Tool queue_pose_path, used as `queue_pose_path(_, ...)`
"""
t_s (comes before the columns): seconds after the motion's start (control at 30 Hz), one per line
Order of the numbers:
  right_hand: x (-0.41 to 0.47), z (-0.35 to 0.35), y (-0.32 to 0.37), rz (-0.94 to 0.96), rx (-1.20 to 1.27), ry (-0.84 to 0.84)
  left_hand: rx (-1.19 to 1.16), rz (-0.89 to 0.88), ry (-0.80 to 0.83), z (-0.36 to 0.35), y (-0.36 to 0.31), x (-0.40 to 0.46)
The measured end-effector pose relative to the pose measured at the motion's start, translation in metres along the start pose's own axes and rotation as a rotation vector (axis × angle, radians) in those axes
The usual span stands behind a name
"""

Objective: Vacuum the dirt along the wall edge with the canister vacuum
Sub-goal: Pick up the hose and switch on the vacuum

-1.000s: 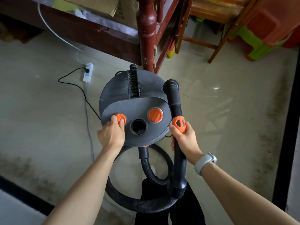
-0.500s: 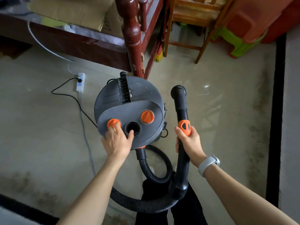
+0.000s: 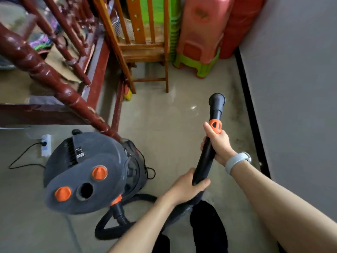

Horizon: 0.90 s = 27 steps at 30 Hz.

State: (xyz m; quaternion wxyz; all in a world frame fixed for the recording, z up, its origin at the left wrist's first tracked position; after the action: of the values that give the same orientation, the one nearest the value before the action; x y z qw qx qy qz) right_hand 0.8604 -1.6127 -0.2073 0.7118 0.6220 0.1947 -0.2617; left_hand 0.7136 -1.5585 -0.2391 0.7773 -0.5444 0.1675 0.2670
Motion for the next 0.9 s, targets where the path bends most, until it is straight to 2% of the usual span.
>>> queue_pose_path(0.23, 0.098, 0.105, 0.138, -0.027, 0.164, 0.012, -0.171, -0.116, -0.113, -0.071, -0.168, 0.092)
queue_pose_path(0.37, 0.129, 0.138, 0.191, -0.079, 0.292, 0.084, -0.161, -0.199, -0.158, -0.079, -0.243, 0.13)
queue_pose_path(0.47, 0.144, 0.137, 0.215, -0.097, 0.327, 0.144, -0.154, -0.25, -0.166, -0.074, -0.279, 0.159)
queue_pose_path(0.7, 0.204, 0.118, 0.292, 0.005, 0.384, 0.107, -0.149, -0.328, -0.161, -0.053, -0.35, 0.236)
queue_pose_path(0.9, 0.304, 0.068, 0.358, -0.015, 0.449, 0.057, -0.048, -0.39, -0.149, -0.006, -0.415, 0.344)
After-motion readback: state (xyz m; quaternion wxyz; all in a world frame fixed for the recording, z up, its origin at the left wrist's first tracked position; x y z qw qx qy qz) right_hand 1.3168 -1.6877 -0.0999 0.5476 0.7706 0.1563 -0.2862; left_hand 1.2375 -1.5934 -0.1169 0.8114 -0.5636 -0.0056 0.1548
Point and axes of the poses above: each hand's wrist, its own x-axis towards the middle knuckle, its own z-axis out of the back of the hand, y = z × x, the point moved 8 cm from there along x, towards the middle knuckle, and after that the axes turned 15 degrees about -y, right-handed, at the moved point
